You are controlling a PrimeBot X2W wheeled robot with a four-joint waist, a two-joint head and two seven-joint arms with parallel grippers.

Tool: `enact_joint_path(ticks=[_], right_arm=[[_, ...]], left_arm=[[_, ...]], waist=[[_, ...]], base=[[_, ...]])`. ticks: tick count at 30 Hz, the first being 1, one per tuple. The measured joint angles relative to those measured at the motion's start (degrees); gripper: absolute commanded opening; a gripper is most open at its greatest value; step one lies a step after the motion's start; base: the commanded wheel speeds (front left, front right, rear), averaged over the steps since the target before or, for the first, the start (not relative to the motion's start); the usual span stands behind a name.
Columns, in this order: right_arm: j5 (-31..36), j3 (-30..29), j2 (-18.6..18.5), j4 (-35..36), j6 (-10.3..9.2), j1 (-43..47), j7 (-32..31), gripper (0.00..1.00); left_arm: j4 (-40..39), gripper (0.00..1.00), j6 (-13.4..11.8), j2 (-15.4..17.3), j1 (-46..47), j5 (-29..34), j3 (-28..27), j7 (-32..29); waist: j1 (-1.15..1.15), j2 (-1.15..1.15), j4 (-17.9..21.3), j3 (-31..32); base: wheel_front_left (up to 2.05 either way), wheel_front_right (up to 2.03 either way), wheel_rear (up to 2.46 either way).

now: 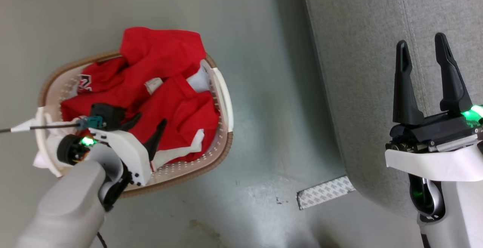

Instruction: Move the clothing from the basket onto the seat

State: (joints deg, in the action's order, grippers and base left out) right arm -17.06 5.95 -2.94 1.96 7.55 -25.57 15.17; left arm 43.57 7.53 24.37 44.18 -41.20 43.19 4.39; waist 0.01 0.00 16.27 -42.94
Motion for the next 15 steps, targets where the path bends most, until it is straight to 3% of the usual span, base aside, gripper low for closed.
enact_joint_path(ticks=[15], right_arm=[[-2.2, 1.5, 0.0, 1.0, 0.00, -1.4, 0.0, 1.00]], left_arm=[[10.3, 1.00, 0.0, 2.6, 9.1, -6.1, 11.8, -4.6]], waist=[[0.00, 0.00, 3.9, -4.2]], base=[[0.00, 0.00, 0.00]])
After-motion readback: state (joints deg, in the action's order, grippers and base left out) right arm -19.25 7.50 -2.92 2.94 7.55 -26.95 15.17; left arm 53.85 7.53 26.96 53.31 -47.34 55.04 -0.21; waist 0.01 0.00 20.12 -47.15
